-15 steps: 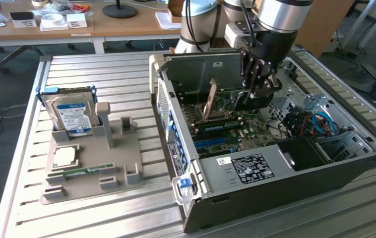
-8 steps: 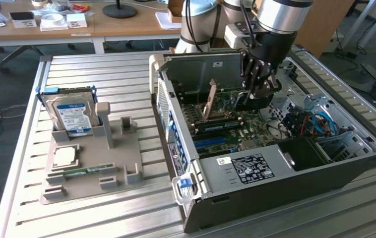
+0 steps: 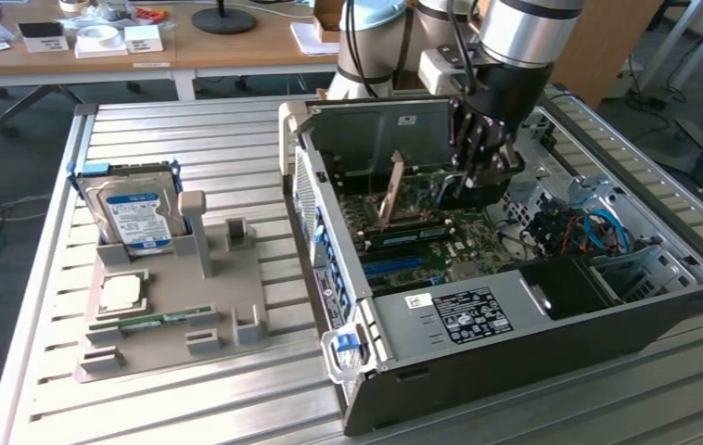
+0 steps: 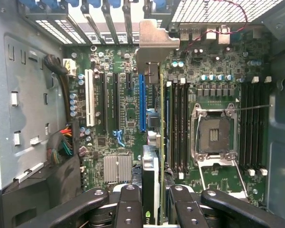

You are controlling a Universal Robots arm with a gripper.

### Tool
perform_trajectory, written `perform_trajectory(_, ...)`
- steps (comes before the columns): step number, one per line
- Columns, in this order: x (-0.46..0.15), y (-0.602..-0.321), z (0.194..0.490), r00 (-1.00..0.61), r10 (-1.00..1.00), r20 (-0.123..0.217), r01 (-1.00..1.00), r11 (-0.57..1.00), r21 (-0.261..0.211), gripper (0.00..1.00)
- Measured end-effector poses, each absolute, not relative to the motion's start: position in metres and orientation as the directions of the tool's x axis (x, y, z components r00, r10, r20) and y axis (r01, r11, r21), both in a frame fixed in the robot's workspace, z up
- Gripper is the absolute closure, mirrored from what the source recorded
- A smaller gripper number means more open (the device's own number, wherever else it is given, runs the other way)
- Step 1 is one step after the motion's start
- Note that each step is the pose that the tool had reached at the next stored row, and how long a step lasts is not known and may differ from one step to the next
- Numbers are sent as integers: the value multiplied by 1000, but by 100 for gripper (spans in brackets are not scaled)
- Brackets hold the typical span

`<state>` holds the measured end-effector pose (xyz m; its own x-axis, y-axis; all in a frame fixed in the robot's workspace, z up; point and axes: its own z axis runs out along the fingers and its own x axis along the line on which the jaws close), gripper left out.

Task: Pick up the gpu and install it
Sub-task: 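Insert the gpu into the slot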

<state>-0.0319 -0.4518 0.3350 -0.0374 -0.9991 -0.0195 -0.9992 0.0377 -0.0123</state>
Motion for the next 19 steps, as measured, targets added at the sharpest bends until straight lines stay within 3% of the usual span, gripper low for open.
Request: perform_trajectory(19,-38,-456,326,-36,-999,-20,-999,37,-17,73)
